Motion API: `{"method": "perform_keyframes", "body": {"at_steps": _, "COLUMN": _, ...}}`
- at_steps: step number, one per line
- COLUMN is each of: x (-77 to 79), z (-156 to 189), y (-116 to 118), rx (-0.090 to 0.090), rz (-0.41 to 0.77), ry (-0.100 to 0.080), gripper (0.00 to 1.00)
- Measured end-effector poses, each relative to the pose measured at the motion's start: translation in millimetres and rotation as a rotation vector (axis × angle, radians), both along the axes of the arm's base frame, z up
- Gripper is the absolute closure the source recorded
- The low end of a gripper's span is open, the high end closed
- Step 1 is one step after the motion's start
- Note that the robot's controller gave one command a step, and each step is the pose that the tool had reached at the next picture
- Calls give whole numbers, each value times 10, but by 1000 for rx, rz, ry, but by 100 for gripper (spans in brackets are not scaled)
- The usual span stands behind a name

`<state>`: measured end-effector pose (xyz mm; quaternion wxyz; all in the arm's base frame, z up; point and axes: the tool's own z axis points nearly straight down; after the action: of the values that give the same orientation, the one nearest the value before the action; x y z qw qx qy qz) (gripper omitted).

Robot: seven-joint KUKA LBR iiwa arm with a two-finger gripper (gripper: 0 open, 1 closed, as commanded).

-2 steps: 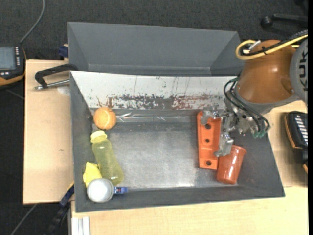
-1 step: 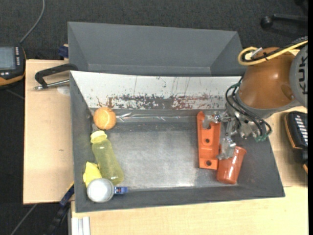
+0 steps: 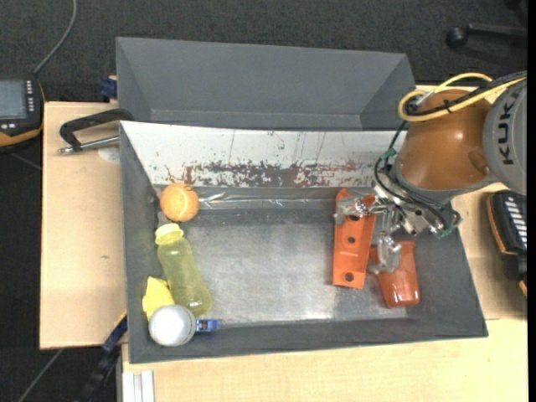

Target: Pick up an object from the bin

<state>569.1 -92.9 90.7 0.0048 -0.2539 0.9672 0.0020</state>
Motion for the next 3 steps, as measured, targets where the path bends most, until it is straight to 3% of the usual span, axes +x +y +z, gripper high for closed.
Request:
{"method": "perform_keyframes", "body": {"at_steps": 1, "x": 70, "z": -199, "y": 144, "rx": -2, "rz": -82, "ry": 2, "gripper": 0}}
{"method": "perform_keyframes", "body": {"at_steps": 2, "x": 7, "z": -190, "y": 284, "rx": 0, "rz": 254, "ry": -5, "gripper": 100}}
{"method": "perform_keyframes", "body": {"at_steps": 3, "x": 7, "z": -190, "y": 284, "rx": 0, "rz": 254, "ry": -5, "gripper": 100}}
